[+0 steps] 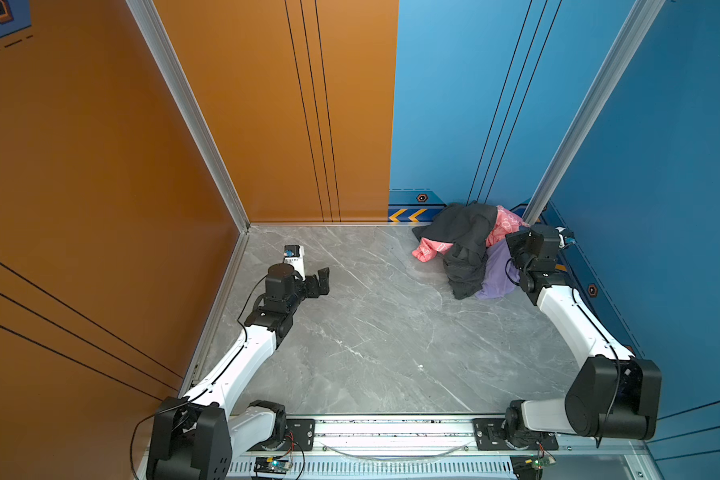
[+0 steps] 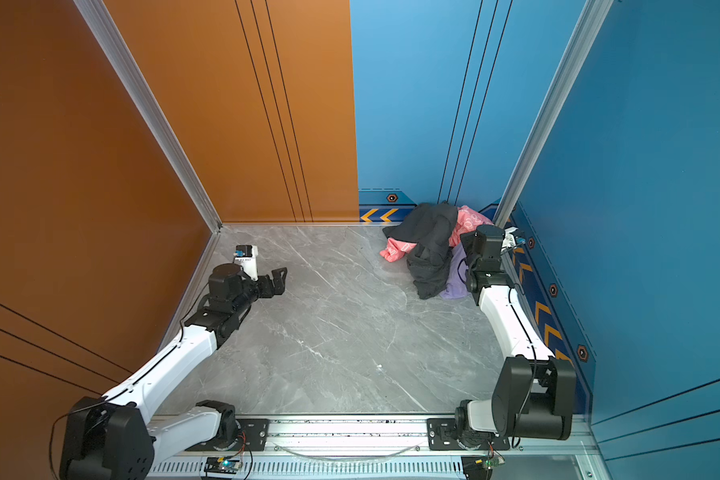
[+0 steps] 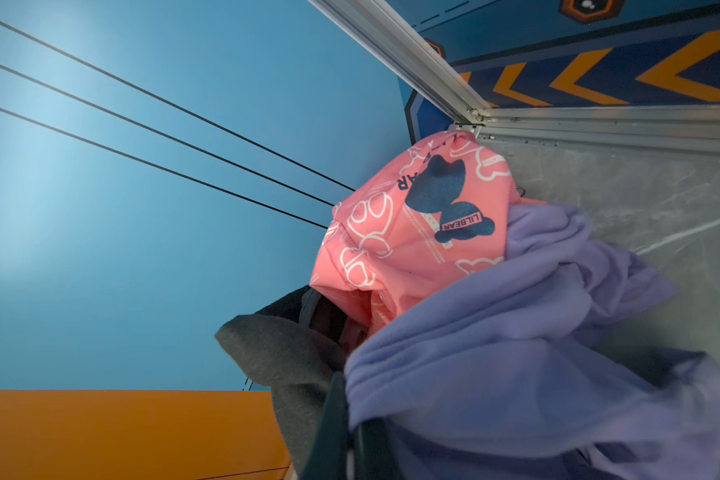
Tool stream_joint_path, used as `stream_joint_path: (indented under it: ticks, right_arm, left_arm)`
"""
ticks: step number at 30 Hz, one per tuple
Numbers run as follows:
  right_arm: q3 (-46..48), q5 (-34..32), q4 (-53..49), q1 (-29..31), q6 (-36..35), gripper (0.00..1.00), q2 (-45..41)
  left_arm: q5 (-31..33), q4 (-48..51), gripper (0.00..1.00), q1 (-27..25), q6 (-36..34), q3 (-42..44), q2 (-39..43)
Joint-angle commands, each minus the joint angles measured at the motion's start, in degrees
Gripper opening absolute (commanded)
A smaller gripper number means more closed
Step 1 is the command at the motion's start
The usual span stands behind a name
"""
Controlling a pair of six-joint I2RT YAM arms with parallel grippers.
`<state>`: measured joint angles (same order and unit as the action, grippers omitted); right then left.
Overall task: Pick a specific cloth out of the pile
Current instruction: 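Close the right gripper on the lavender shirt under the pink shirt, then lift the lavender shirt up out of the pile with the right gripper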
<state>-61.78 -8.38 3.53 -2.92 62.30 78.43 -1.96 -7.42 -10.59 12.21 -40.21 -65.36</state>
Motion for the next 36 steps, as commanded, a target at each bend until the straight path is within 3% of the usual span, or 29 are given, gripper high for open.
stream_joint_path:
  ticks: [1,29,36]
  right_arm:
    - [-4.2,-3.4,0.7,0.8,-4.9,0.0,-3.2]
    - [-29.6,-8.1,-1.1,4.1,-29.8,0.0,-1.5]
    - [-37.2,-4.5,-2.5,7.6,-34.6,0.0,1.8]
  left_arm:
    - [0.8,0.4,0.98,-0.6,-1.1,-2.0,0.2]
    - [0.7,0.3,0.98,-2.4,-1.8,-1.3,1.2]
    - [1.0,-0.2,0.98,-2.9,-2.0,-1.5,0.8]
